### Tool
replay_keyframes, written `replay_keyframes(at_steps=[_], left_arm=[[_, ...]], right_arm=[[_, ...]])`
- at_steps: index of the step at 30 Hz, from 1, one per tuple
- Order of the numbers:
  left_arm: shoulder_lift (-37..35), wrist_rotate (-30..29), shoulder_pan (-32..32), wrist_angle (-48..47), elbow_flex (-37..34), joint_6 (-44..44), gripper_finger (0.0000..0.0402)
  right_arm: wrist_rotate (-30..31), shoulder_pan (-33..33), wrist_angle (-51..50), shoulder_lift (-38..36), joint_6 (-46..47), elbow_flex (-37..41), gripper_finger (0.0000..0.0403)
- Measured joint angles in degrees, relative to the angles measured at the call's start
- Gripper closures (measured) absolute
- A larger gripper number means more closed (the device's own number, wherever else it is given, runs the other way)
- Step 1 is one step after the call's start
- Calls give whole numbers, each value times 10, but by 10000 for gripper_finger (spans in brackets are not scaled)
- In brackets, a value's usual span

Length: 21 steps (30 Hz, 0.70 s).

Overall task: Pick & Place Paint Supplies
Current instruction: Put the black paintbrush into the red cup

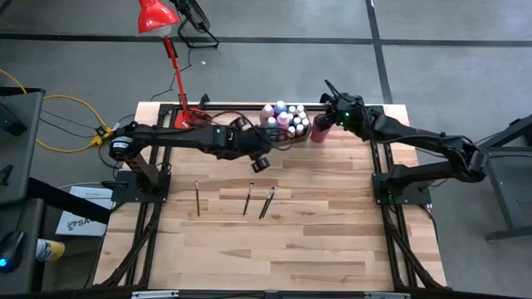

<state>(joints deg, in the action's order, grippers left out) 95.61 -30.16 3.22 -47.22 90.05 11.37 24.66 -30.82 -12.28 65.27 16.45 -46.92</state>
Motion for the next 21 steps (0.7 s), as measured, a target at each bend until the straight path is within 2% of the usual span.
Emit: replay_keyframes(at_steps=[8, 12, 16, 21], left_arm=[[0, -34, -15, -166, -44, 204, 275], [0, -39, -22, -222, -54, 264, 268], [0, -36, -22, -277, -55, 307, 241], [0, -34, -22, -345, -55, 381, 189]], right_arm=[[5, -3, -11, 37, 4, 0, 351], [2, -3, -12, 39, 23, 0, 321], [-2, -3, -12, 39, 41, 0, 276], [-8, -3, -31, 34, 48, 0, 223]])
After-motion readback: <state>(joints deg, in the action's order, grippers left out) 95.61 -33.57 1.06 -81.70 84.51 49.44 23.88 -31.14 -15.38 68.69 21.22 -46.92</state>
